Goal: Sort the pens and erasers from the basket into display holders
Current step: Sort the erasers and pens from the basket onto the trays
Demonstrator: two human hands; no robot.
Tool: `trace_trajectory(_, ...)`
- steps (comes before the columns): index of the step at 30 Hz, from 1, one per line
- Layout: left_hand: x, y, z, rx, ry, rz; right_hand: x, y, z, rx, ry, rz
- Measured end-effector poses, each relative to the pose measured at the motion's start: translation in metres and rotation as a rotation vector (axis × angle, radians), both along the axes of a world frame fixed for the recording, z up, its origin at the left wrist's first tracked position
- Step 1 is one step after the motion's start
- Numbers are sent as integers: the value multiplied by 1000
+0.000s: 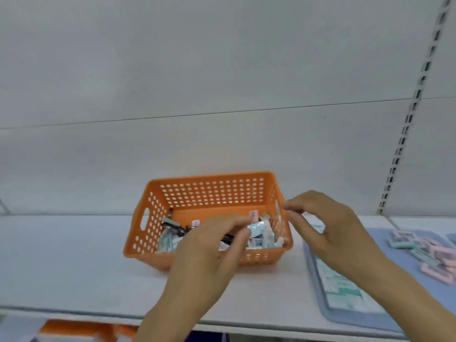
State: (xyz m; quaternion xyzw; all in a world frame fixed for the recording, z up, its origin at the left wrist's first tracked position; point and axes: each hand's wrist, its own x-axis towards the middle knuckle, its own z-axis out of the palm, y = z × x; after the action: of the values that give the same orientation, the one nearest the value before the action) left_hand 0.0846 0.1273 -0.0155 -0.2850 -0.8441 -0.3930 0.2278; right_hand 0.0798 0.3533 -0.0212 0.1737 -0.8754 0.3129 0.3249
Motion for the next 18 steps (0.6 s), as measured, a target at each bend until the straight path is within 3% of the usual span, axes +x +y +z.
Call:
trace_trajectory(5,-46,-90,-10,-178,-22,257,-67,-80,8,429,-389,64)
trace_trajectory(8,-72,-114,-20,-316,-16,311,-98,-114,7,621,-652,23)
trace_trajectory(12,-79,-116,-26,-268,1,297,-126,-137,6,701,-931,24)
trace_trajectory(15,-79,-115,-28,-232,39,309,-134,-143,8,738,-1036,51)
trace_trajectory(18,-78,-115,-29,-225,47,325,-136,-143,4,794,-965,66)
